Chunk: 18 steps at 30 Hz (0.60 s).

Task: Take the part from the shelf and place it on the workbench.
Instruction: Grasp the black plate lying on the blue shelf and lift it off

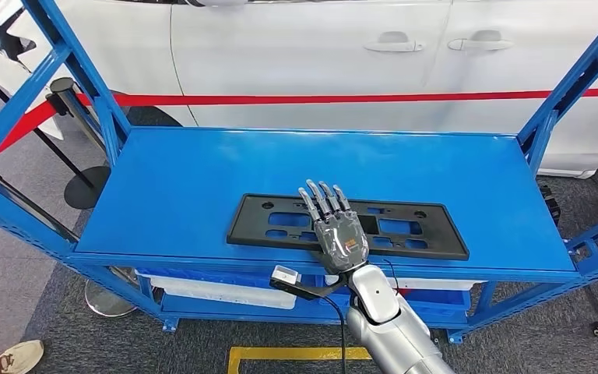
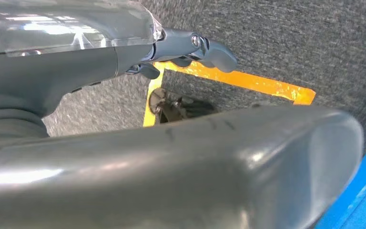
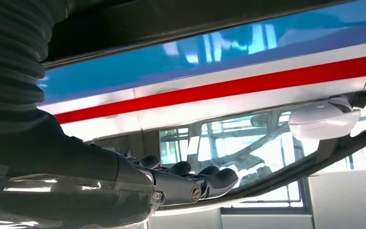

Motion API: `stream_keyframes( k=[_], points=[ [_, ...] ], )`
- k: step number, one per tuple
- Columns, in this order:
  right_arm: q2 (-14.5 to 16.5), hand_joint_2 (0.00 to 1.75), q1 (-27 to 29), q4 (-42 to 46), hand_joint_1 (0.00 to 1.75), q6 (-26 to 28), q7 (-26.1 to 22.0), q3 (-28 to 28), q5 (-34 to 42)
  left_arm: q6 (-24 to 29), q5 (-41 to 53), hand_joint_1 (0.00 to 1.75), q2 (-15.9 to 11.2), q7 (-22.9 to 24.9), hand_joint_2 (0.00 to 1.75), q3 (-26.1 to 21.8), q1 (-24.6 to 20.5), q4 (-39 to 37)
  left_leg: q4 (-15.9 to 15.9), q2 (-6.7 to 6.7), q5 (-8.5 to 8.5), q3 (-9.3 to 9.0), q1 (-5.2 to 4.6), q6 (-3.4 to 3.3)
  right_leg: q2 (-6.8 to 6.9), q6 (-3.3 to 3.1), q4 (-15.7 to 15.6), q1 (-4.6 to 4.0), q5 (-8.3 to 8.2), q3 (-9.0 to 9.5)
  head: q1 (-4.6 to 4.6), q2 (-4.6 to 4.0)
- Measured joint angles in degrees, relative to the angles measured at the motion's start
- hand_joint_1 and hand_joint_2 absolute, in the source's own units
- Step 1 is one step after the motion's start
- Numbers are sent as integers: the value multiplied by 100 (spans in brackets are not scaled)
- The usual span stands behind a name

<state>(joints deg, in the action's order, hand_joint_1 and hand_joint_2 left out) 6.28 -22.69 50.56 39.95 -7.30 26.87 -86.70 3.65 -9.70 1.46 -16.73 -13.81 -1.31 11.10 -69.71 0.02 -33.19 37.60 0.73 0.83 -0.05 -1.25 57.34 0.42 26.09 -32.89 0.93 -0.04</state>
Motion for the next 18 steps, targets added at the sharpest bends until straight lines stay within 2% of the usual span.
stream_keyframes(
  k=[1, 2, 3, 5, 6, 7, 9, 11, 12, 13, 15, 16, 17, 18],
  points=[
    [6, 175, -18, -60, 0, -1, 123, 1, -91, 0, 8, 0, 0, 4, 0, 0, 2, 0, -341, 0, -115, 166, 4, 16, 1, -5, 3, -5, 4, 1, -2, 0],
    [8, 175, -40, -133, 14, -1, 304, 12, -179, 0, 15, 0, 0, 7, 0, 0, 4, 0, -508, -1, -122, 255, 6, 28, 2, -7, 7, -7, 7, 3, -2, 0],
    [8, 175, -76, -214, 27, -2, 513, 39, -239, -1, 19, 0, -1, 9, 0, 0, 4, 0, -433, -2, -7, 230, 7, 34, -1, -5, 14, -7, 13, 7, -2, 0],
    [8, 175, -240, -470, 54, -2, 988, 179, -302, -5, 28, 0, -3, 9, 0, 0, 0, 0, 293, -3, 404, -94, 18, 27, -20, 18, 46, -3, 38, 13, -2, 0],
    [7, 175, -362, -655, 81, -1, 1200, 279, -313, -12, 32, 0, -4, 9, 0, 0, -5, 0, 680, -2, 554, -273, 17, 14, -34, 40, 79, -15, 56, 2, -2, 0],
    [6, 175, -484, -854, 110, 1, 1361, 375, -319, -19, 32, 0, -4, 9, 0, 0, -11, 0, 946, 2, 637, -393, 16, -10, -46, 67, 102, -27, 66, -12, -5, 0],
    [2, 175, -658, -1195, 169, 5, 1509, 504, -313, -35, 32, 0, -4, 9, 0, 0, -22, 0, 1084, 16, 646, -448, 1, -65, -57, 112, 123, -51, 67, -34, -9, 0],
    [-2, 175, -760, -1419, 172, 8, 1525, 566, -307, -54, 32, 0, -2, 9, 0, 0, -24, 0, 1097, 17, 666, -449, 8, -131, -57, 157, 140, -41, 88, -34, -9, 0],
    [-5, 175, -811, -1516, 172, 8, 1532, 583, -307, -63, 31, 0, -2, 9, 0, -1, -24, 0, 1112, 13, 679, -455, 14, -163, -52, 184, 229, -32, 160, -69, -12, 0],
    [-9, 175, -863, -1610, 171, 8, 1542, 591, -307, -74, 29, 0, -3, 9, 0, -3, -25, 0, 1127, 7, 691, -459, 23, -195, -46, 213, 435, -23, 294, -160, -14, 0],
    [-25, 175, -933, -1786, 171, 12, 1567, 591, -307, -86, 26, 0, -8, 9, 0, -9, -29, 0, 1134, 1, 698, -455, 26, -232, -31, 260, 1184, -10, 674, -511, -20, 0],
    [-32, 175, -950, -1856, 171, 17, 1581, 592, -307, -90, 26, 0, -9, 9, 0, -13, -29, 0, 1133, 2, 697, -454, 24, -240, -28, 274, 1569, -6, 812, -700, -20, 0],
    [-38, 175, -957, -1914, 171, 22, 1593, 592, -307, -92, 26, 0, -9, 9, 0, -16, -27, 0, 1133, 4, 696, -459, 22, -245, -27, 278, 1797, -5, 846, -821, -20, 0],
    [-42, 175, -970, -1958, 171, 27, 1601, 593, -307, -93, 26, 0, -9, 9, 0, -20, -26, 0, 1133, 7, 693, -467, 20, -246, -27, 270, 1784, -6, 755, -829, -20, 0]
  ],
)
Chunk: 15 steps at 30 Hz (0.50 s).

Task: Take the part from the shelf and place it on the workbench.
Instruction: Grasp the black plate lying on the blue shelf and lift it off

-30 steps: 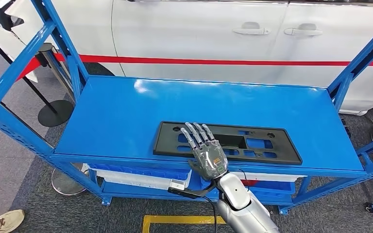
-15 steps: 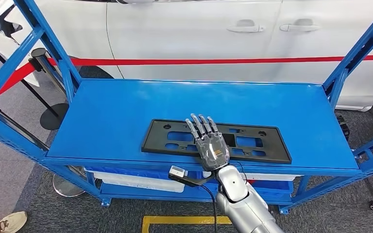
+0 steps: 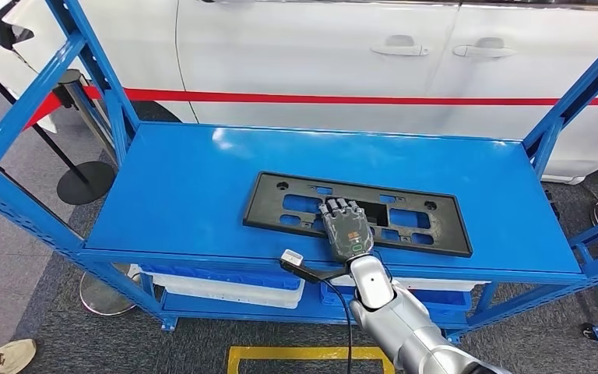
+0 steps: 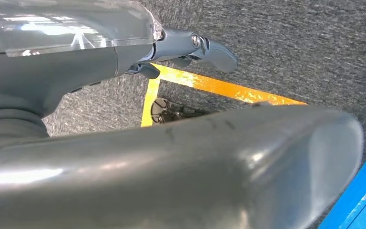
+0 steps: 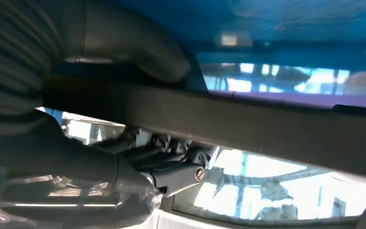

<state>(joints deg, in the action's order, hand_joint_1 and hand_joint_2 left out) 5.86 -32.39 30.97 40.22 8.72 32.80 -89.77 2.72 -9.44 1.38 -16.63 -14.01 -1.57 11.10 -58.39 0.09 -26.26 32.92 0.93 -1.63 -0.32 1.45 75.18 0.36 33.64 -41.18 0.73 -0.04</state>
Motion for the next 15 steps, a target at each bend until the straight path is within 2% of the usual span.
stream_keyframes(
  k=[1, 2, 3, 4, 5, 7, 8, 10, 11, 13, 14, 15],
  points=[
    [-2, 175, -21, -41, 171, 2, 4, 1, 0, -1, 0, 0, 0, 0, 0, -4, 0, 0, 0, 5, -4, -14, -2, 1, 0, -19, -244, -2, -189, 106, 0, 0],
    [-3, 175, -51, -79, 171, 2, 7, 2, 0, -1, 0, 0, 1, 0, 0, -7, -3, 0, 0, 10, -8, -29, -5, 5, 0, -53, -667, -9, -428, 306, -1, 0],
    [-5, 175, -84, -112, 172, 2, 8, 3, 0, -1, 0, 0, 3, 0, 0, -8, -6, 0, 0, 16, -16, -40, -16, 16, 1, -92, -1100, -25, -599, 516, 1, 0],
    [-7, 175, -115, -141, 172, 1, 8, 4, 0, -1, 0, 0, 5, 0, 0, -9, -10, 0, -2, 22, -20, -42, -24, 32, 4, -122, -1434, -41, -712, 672, 2, 0],
    [-7, 175, -138, -167, 171, 1, 8, 5, 0, -1, 0, 0, 7, 0, 0, -10, -12, 0, -2, 26, -22, -37, -28, 55, 4, -144, -1627, -59, -753, 756, 4, 0],
    [-7, 175, -167, -210, 171, 2, 8, 9, -1, -1, 0, 0, 8, 0, 0, -14, -14, 0, 5, 29, -15, -26, -25, 113, 1, -162, -1690, -79, -749, 762, 5, 0],
    [-8, 175, -179, -228, 171, 4, 8, 13, -1, -1, 0, 0, 7, 0, 0, -15, -14, 0, 8, 29, -22, -23, -21, 142, 2, -182, -1713, -61, -764, 771, 4, 0],
    [-10, 175, -213, -267, 171, 5, 13, 19, -1, -2, -1, 0, 3, 0, 0, -17, -12, 0, -156, 25, -157, 35, -21, 193, 14, -231, -1783, -20, -802, 809, 11, 0],
    [-13, 175, -225, -288, 170, 4, 15, 20, -1, -4, -1, 0, 2, 0, 0, -18, -12, 0, -409, 23, -316, 144, -16, 212, 22, -249, -1808, -1, -817, 824, 16, 0],
    [-18, 175, -225, -323, 169, 2, 18, 20, -7, -11, -4, 0, 1, -2, 0, -19, -9, 0, -1146, 20, -672, 471, -4, 245, 29, -262, -1811, -4, -820, 822, 25, 0],
    [-22, 175, -216, -335, 168, 2, 16, 20, -11, -14, -6, 0, 1, -4, 0, -21, -4, 0, -1438, 20, -766, 605, 3, 261, 31, -263, -1807, -5, -819, 820, 25, 0],
    [-27, 175, -209, -345, 168, 2, 11, 19, -15, -16, -8, 0, -1, -10, 0, -22, 0, 0, -1534, 19, -744, 647, 10, 275, 30, -261, -1801, -4, -818, 820, 25, 0]
  ],
)
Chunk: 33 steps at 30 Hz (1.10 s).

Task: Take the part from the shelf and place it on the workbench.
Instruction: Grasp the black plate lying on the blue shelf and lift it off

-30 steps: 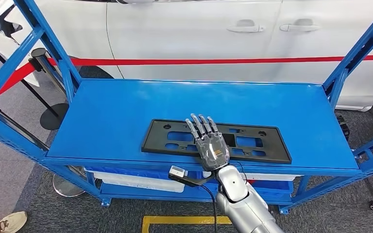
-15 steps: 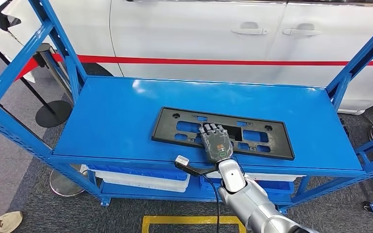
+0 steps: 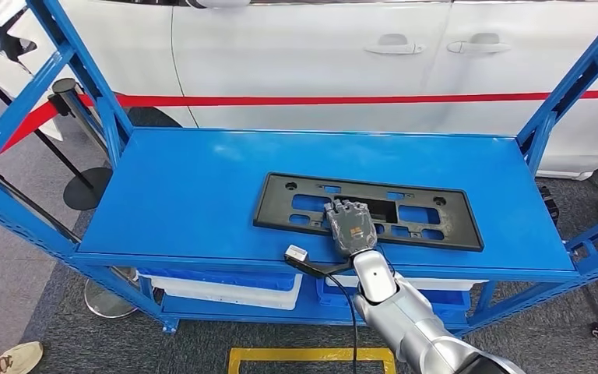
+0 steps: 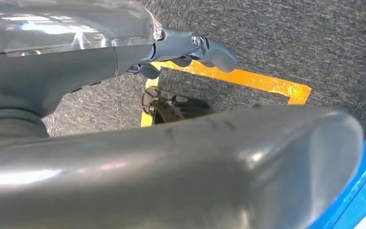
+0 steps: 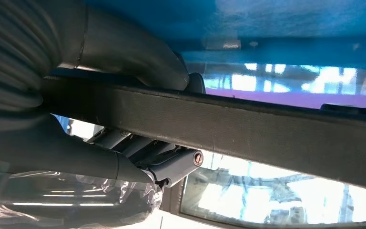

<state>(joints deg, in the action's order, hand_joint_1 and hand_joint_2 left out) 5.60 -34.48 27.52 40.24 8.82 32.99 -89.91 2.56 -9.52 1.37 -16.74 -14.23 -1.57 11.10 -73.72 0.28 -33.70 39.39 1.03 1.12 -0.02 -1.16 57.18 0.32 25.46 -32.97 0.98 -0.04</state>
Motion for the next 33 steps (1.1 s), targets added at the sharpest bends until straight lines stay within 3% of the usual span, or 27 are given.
stream_keyframes(
  k=[1, 2, 4, 6, 8, 10, 11, 13, 14, 15, 17, 19, 21, 23, 26, 29, 30, 31, 32, 33],
  points=[
    [-6, 175, 4, -8, 168, 0, -8, -2, -3, 0, -1, 0, -2, -11, 0, -2, 3, 0, 135, -2, 132, -67, 10, 11, -3, 7, 12, 4, 5, 1, 0, 0],
    [-10, 175, 7, -12, 168, 0, -20, -7, -3, 0, 3, 0, -5, -27, 0, -3, 3, 0, 463, -4, 336, -228, 26, 21, -10, 22, 32, 10, 17, 2, 0, 0],
    [-21, 175, 7, -10, 168, 2, -62, -32, -3, -3, 33, 0, -13, -120, 87, -4, -1, 0, 1170, -1, 608, -574, 42, 19, -29, 73, 99, 6, 52, -19, -1, 0],
    [-33, 175, 11, 2, 169, 6, -108, -70, -3, -12, 81, 0, -15, -295, 175, -4, -2, 0, 1438, 6, 635, -696, 30, -38, -51, 130, 145, -15, 63, -53, -11, 0],
    [-44, 175, 29, 28, 169, 9, -167, -126, 8, -19, 128, 0, -15, -493, 175, -4, 0, 0, 1454, 2, 656, -690, 16, -124, -68, 183, 148, -14, 53, -69, -18, 0],
    [-52, 175, 53, 79, 169, 12, -288, -208, 55, -15, 164, 0, -19, -628, 175, -5, -4, 0, 1478, -14, 690, -688, 19, -200, -58, 235, 298, 4, 176, -133, -21, 0],
    [-56, 175, 67, 112, 169, 14, -372, -257, 91, -14, 175, 0, -22, -662, 175, -5, -8, 0, 1489, -22, 705, -681, 23, -232, -48, 260, 529, 11, 328, -237, -24, 0],
    [-59, 175, 115, 181, 169, 17, -547, -347, 177, -27, 171, 0, -26, -708, 175, -6, -6, 0, 1490, -29, 717, -653, 12, -267, -31, 294, 1276, 15, 713, -582, -28, 0],
    [-60, 175, 147, 217, 169, 18, -646, -390, 236, -60, 151, 0, -26, -745, 175, -7, -1, 0, 1489, -31, 720, -643, 5, -273, -30, 301, 1617, 16, 838, -744, -28, 0],
    [-60, 175, 184, 269, 169, 19, -777, -436, 328, -128, 113, 0, -26, -804, 175, -13, 5, 0, 1489, -30, 722, -639, -1, -276, -30, 296, 1791, 14, 856, -827, -28, 0],
    [-60, 175, 280, 469, 169, 20, -1257, -566, 671, -411, -46, 0, -25, -995, 175, -68, 15, 0, 1489, -24, 721, -654, -10, -276, -31, 253, 1489, 4, 582, -671, -29, 0],
    [-50, 175, 416, 861, 169, -2, -2068, -731, 1344, -658, -197, 0, -11, -1294, 175, -171, 18, 0, 1492, -20, 716, -671, -22, -261, -31, 162, 654, -32, 220, -256, -23, 0],
    [-55, 175, 616, 1529, 169, -187, -3123, -866, 2587, -662, -183, 0, 8, -1577, 175, -245, 14, 0, 1498, -21, 716, -662, -19, -219, -26, 91, 153, -86, 88, -27, -15, 0],
    [-115, 175, 839, 2460, 169, -630, -4052, -922, 4236, -599, -76, 0, 10, -1586, 175, -272, 15, 0, 1521, -22, 722, -671, -4, -150, -25, 60, 91, -115, 83, -7, -18, 0],
    [-209, 175, 1035, 3763, 169, -1394, -4544, -928, 5976, -581, 11, 0, -32, -1389, 175, -286, 46, 0, 1340, -31, 541, -652, 0, -70, -29, -14, -51, -57, 20, 83, -11, 0],
    [-251, 175, 1251, 4475, 169, -1673, -4599, -934, 6311, -561, 29, 0, -58, -1315, 175, -290, 52, 0, 354, -27, 10, -214, 16, -22, -22, -63, -85, -39, -1, 94, 4, 0],
    [-272, 175, 1350, 4640, 169, -1735, -4654, -931, 6396, -531, 39, 0, -66, -1274, 175, -291, 50, 0, 73, -28, -86, -83, 20, -2, -13, -62, -73, -39, 0, 80, 4, 0],
    [-309, 175, 1440, 4813, 169, -1827, -4725, -913, 6613, -480, 54, 0, -75, -1206, 175, -292, 51, 0, 5, -29, -60, -52, 23, 14, -6, -57, -53, -37, 3, 62, 3, 0],
    [-359, 175, 1508, 5026, 169, -1963, -4789, -882, 6943, -414, 77, 0, -86, -1115, 175, -293, 53, 0, 157, -30, 72, -132, 26, 23, -3, -46, -24, -32, 11, 45, 4, 0],
    [-422, 175, 1554, 5294, 169, -2165, -4829, -840, 7371, -342, 100, 0, -98, -1014, 175, -293, 56, 0, 521, -32, 282, -320, 31, 26, -5, -28, 16, -25, 27, 30, 4, 0]
  ],
)
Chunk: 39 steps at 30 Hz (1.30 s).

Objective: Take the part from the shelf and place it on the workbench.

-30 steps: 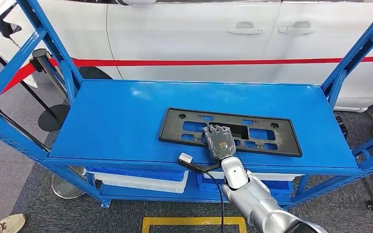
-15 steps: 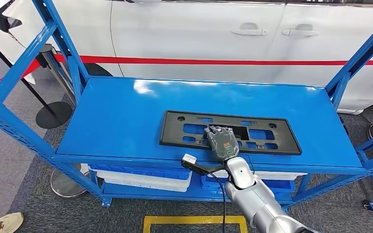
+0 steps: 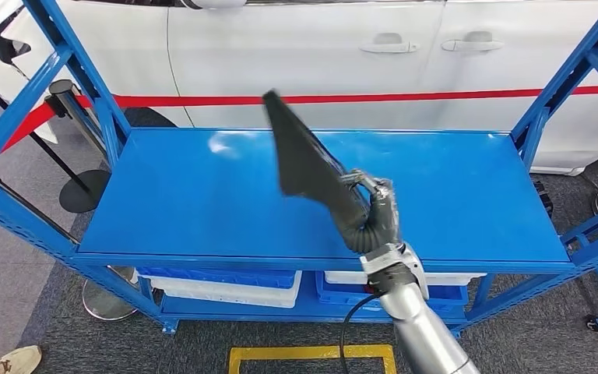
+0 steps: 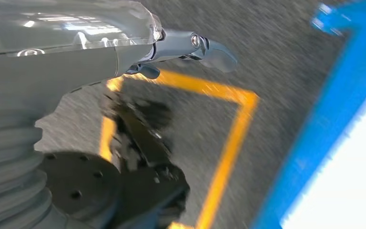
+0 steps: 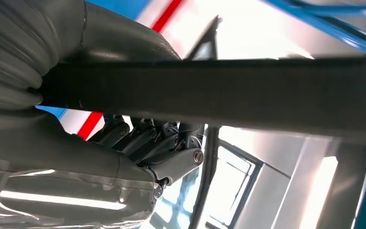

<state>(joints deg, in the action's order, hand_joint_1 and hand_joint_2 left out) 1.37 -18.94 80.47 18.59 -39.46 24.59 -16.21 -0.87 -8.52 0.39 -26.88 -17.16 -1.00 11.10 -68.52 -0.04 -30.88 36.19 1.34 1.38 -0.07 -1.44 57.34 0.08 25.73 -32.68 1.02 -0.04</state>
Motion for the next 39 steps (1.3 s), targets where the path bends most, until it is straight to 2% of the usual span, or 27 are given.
stream_keyframes(
  k=[2, 3, 6, 8, 9, 11, 12, 13, 14, 15, 16, 18, 19, 22, 23, 24, 27, 28, 29, 30, 32, 33, 34, 37, 38, 39],
  points=[
    [-120, 175, 71, 617, 169, -558, -28, 77, 850, 139, 59, 0, -27, 183, 175, 0, 2, 0, 718, 2, 258, -367, -10, -26, -5, 53, 89, -2, 42, -41, 0, 0],
    [-154, 175, 117, 919, 169, -921, -34, 97, 1177, 203, 88, 0, -37, 261, 175, 1, 3, 0, 917, 8, 303, -461, -21, -51, -6, 80, 123, -8, 55, -62, -2, 0],
    [-174, 175, 312, 1705, 169, -2188, -47, 103, 1864, 361, 163, 0, -64, 493, 175, 1, 16, 0, 986, 31, 311, -465, -43, -138, 0, 148, 136, -17, 54, -90, -4, 0],
    [-175, 175, 413, 2135, 169, -2845, -64, 87, 2191, 421, 188, 0, -74, 613, 175, 0, 31, 0, 1031, 28, 346, -475, -20, -204, 0, 207, 279, -2, 179, -150, -10, 0],
    [-175, 175, 443, 2309, 169, -3090, -73, 72, 2349, 444, 197, 0, -77, 667, 175, -1, 34, 0, 1049, 22, 366, -477, -5, -236, -2, 236, 509, 12, 331, -253, -14, 0],
    [-176, 175, 476, 2480, 169, -3535, -20, 46, 2803, 495, 198, 0, -84, 802, 175, -3, 34, 0, 1047, 14, 387, -462, -5, -266, -1, 287, 1233, 45, 720, -582, -21, 0],
    [-179, 175, 479, 2510, 169, -3795, 66, 39, 3126, 526, 198, 0, -86, 888, 175, -6, 33, 0, 1038, 11, 392, -452, -6, -272, 0, 305, 1557, 60, 848, -732, -21, 0],
    [-182, 175, 469, 2514, 169, -4039, 186, 37, 3471, 555, 195, 0, -86, 973, 175, -11, 31, 0, 1029, 10, 392, -442, -7, -272, 1, 317, 1717, 72, 871, -802, -21, 0],
    [-184, 175, 446, 2505, 169, -4225, 321, 38, 3769, 582, 194, 0, -86, 1048, 175, -18, 29, 0, 1020, 11, 391, -434, -7, -271, 2, 322, 1663, 84, 781, -767, -21, 0],
    [-185, 175, 417, 2494, 169, -4368, 448, 41, 4019, 611, 193, 0, -83, 1117, 175, -25, 25, 0, 1012, 15, 390, -431, -6, -268, 3, 321, 1410, 96, 606, -631, -21, 0],
    [-185, 175, 386, 2482, 169, -4462, 544, 46, 4193, 642, 197, 0, -80, 1173, 175, -30, 19, 0, 1006, 21, 388, -432, -6, -261, 3, 313, 1021, 106, 397, -425, -22, 0],
    [-185, 175, 356, 2456, 169, -4568, 630, 56, 4367, 717, 215, 0, -74, 1237, 175, -32, 4, 0, 989, 43, 394, -409, -23, -212, -8, 284, 374, 92, 163, -106, -22, 0],
    [-185, 175, 363, 2446, 169, -4604, 629, 58, 4404, 744, 230, 0, -73, 1249, 175, -32, -2, 0, 983, 51, 405, -389, -30, -176, -16, 265, 221, 79, 129, -48, -21, 0],
    [-189, 175, 440, 2423, 169, -4701, 591, 60, 4420, 768, 271, 0, -74, 1244, 175, -32, 5, 0, 977, 55, 424, -338, -26, -64, -19, 173, 171, 67, 85, -99, -17, 0],
    [-191, 175, 458, 2418, 169, -4731, 586, 64, 4402, 762, 286, 0, -74, 1241, 175, -32, 7, 0, 912, 49, 343, -304, -21, -39, -11, 125, 154, 74, 53, -117, -16, 0],
    [-193, 175, 467, 2416, 169, -4757, 582, 69, 4381, 755, 302, 0, -74, 1239, 175, -31, 6, 0, 738, 44, 185, -236, -16, -24, 0, 77, 134, 80, 18, -142, -13, 0],
    [-204, 175, 492, 2397, 169, -4788, 592, 87, 4367, 739, 327, 0, -76, 1243, 175, -30, -4, 0, -281, 35, -467, 110, -9, -6, 23, -5, 136, 41, -72, -259, -9, 0],
    [-212, 175, 498, 2384, 169, -4790, 605, 95, 4382, 738, 326, 0, -79, 1248, 175, -31, -5, 0, -516, 35, -568, 158, -11, -8, 27, -12, 146, 22, -104, -308, -10, 0],
    [-220, 175, 502, 2368, 169, -4793, 617, 104, 4410, 738, 322, 0, -82, 1258, 175, -32, -5, 0, -557, 35, -570, 110, -13, -17, 29, -15, 157, 5, -138, -358, -10, 0],
    [-230, 175, 502, 2352, 169, -4798, 624, 114, 4448, 738, 317, 0, -85, 1273, 175, -34, -7, 0, -346, 35, -465, -61, -16, -37, 27, -13, 169, -10, -172, -406, -9, 0],
    [-246, 175, 499, 2321, 169, -4807, 612, 135, 4531, 744, 302, 0, -87, 1314, 175, -51, -22, 0, 483, 35, -196, -585, -33, -97, 23, 9, 192, -33, -240, -482, -10, 0],
    [-258, 175, 497, 2305, 169, -4810, 597, 144, 4563, 753, 288, 0, -87, 1332, 175, -66, -30, 0, 827, 37, -98, -776, -49, -122, 24, 32, 200, -40, -273, -506, -12, 0],
    [-273, 175, 498, 2286, 169, -4818, 570, 152, 4585, 764, 274, 0, -87, 1347, 175, -82, -34, 0, 1027, 39, -49, -874, -69, -143, 27, 65, 205, -40, -308, -521, -13, 0],
    [-346, 175, 511, 2218, 169, -4851, 459, 159, 4622, 788, 244, 0, -80, 1372, 175, -121, -18, -2, 1091, 29, 74, -827, -99, -205, 32, 173, 185, -13, -410, -544, -13, 0],
    [-374, 175, 515, 2199, 169, -4858, 428, 159, 4631, 791, 240, 0, -74, 1378, 175, -129, -14, -4, 1104, 15, 139, -791, -88, -239, 24, 205, 213, -5, -357, -576, -13, 0],
    [-408, 175, 518, 2179, 169, -4864, 399, 160, 4638, 795, 236, 0, -69, 1385, 175, -134, -11, -7, 1123, -1, 214, -734, -73, -275, 16, 236, 333, 4, -184, -639, -19, 0]
  ],
)
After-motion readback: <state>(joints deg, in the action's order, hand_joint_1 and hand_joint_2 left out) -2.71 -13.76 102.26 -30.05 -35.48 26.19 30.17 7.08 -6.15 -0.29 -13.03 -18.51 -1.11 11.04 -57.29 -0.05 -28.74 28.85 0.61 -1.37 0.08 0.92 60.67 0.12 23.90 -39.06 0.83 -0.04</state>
